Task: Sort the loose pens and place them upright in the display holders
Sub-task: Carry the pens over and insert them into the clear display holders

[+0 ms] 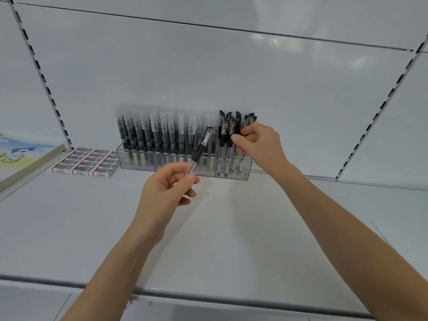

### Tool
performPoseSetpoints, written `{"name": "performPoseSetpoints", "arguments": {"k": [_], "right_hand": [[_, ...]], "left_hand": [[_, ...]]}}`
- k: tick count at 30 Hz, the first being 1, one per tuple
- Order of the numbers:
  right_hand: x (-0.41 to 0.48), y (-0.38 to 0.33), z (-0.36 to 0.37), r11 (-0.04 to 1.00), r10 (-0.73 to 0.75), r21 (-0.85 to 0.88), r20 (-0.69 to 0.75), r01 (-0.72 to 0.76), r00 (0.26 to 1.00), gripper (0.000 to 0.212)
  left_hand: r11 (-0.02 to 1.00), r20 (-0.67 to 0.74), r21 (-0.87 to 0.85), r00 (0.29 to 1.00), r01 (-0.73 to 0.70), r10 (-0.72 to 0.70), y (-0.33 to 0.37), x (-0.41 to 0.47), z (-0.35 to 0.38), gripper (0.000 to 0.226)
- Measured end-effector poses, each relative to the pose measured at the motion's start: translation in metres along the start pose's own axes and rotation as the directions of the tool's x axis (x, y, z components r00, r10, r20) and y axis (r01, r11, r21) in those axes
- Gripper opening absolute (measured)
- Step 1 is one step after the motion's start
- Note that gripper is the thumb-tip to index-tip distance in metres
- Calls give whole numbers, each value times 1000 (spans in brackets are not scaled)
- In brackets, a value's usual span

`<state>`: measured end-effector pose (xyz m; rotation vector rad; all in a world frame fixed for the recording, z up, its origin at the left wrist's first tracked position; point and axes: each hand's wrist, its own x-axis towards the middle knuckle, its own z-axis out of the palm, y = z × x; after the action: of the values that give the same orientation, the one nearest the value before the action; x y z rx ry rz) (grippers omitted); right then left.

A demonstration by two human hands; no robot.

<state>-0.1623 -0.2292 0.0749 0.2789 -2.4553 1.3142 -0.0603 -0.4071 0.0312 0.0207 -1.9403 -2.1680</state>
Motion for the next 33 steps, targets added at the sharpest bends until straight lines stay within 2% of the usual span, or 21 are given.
{"name": "performPoseSetpoints", "arguments": {"k": [2, 6, 10, 12, 13, 15, 17, 19, 21, 24, 27, 31, 33], "right_hand": [[-14, -3, -7, 991, -5, 134, -11, 7, 1000, 10], [-44, -13, -6, 911, 19, 403, 181, -92, 983, 7], [-53, -15, -4, 856, 57, 493, 213, -158, 975, 7], [-48, -15, -12, 854, 67, 500, 163, -141, 984, 8], [-43, -14, -18, 870, 64, 482, 102, -105, 993, 8], [-29, -12, -32, 914, 35, 406, -56, -10, 998, 11], [-15, -11, -44, 945, 4, 324, -174, 53, 985, 15], [-4, -9, -47, 963, -19, 258, -211, 74, 977, 16], [4, -7, -43, 977, -45, 197, -202, 85, 978, 12], [12, -3, -33, 986, -75, 135, -168, 98, 983, 6], [16, 0, -25, 990, -87, 95, -138, 101, 987, 6], [13, 10, -12, 997, -77, -26, -16, 76, 997, 5], [9, 13, -5, 995, -77, -70, 7, 77, 997, 12]], "left_hand": [[999, 8, 23, 1000, -24, 24, -1, 1, 3, 16], [992, 75, 105, 995, -70, 63, -4, 2, 18, 20], [974, 155, 197, 984, -115, 85, -9, 4, 31, 23], [913, 200, 364, 973, -186, 118, -13, 6, 31, 22], [831, 239, 506, 963, -231, 122, -16, 7, 29, 27], [588, 318, 748, 944, -308, 90, -29, 8, 20, 45], [397, 360, 859, 933, -323, -21, -39, 9, 13, 70], [297, 365, 898, 927, -325, -90, -47, 9, 9, 91], [260, 363, 908, 927, -330, -94, -51, 11, 8, 100], [221, 368, 913, 927, -344, -78, -52, 10, 9, 102], [219, 362, 915, 929, -340, -71, -52, 8, 10, 101], [211, 360, 916, 931, -342, -57, -53, 8, 9, 99], [211, 361, 915, 931, -343, -50, -54, 8, 8, 99]]}}
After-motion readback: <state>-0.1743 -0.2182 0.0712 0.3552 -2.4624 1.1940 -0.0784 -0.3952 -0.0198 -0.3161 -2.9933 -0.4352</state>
